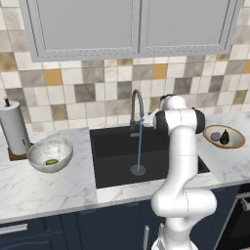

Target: Pick the eggplants from the sink and place them in one bowl. Place the kiwi in the other bowl. Then turn off the sink faucet.

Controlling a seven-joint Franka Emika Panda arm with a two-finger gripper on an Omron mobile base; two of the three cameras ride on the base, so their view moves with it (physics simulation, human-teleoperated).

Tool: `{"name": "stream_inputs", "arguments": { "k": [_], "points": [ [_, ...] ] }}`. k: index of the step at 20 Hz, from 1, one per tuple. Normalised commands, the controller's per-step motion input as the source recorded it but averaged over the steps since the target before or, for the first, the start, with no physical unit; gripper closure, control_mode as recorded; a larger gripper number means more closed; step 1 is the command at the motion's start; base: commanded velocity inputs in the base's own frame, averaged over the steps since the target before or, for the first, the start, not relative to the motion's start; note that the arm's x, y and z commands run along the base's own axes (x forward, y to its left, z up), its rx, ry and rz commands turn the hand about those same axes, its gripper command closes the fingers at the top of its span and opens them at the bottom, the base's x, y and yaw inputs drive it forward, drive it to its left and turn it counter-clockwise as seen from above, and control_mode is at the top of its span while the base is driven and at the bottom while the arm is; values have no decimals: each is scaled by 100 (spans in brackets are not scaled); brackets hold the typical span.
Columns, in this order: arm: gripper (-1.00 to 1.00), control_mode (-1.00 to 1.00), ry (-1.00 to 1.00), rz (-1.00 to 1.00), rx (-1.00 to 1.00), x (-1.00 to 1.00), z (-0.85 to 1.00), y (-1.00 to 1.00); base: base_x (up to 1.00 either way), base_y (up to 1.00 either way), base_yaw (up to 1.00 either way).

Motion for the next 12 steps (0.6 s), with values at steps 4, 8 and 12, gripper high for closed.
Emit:
{"name": "stream_inputs", "arguments": {
  "k": [4,8,12],
  "points": [
    [-100,-100,-5,0,9,85,39,0,0,0,0],
    [-100,-100,-21,0,10,82,46,23,0,0,0],
    [-100,-100,-14,0,2,67,66,55,0,0,0]
  ]
}}
